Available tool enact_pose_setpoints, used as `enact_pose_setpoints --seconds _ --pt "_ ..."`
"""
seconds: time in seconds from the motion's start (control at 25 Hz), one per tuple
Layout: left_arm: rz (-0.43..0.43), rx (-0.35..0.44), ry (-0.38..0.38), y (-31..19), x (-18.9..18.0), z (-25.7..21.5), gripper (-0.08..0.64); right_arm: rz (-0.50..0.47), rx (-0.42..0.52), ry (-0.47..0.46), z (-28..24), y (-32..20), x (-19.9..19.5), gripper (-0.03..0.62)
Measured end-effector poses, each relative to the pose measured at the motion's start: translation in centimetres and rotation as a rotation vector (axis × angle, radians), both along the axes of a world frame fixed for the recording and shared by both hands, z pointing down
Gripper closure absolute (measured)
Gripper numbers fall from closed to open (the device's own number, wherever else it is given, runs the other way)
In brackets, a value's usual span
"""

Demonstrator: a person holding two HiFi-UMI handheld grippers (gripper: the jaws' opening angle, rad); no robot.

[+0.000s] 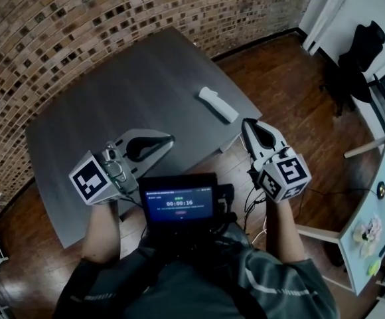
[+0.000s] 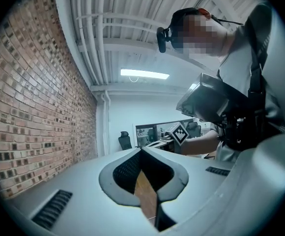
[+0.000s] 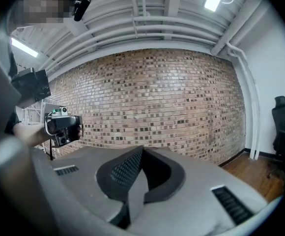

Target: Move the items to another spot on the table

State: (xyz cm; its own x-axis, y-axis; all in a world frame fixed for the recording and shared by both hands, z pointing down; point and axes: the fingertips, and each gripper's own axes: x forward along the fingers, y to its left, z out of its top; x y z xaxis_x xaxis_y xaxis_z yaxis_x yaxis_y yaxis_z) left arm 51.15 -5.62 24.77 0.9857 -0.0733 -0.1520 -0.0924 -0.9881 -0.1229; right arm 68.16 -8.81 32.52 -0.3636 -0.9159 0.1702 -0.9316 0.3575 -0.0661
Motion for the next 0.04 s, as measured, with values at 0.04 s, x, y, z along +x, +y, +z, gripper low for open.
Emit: enact_pose_setpoints --seconds 0.04 --pt "0.001 -0.002 0.001 0.01 -0.07 -0.05 0.566 -0.001 0.0 0.0 -0.06 -0.07 -0.03 0.589"
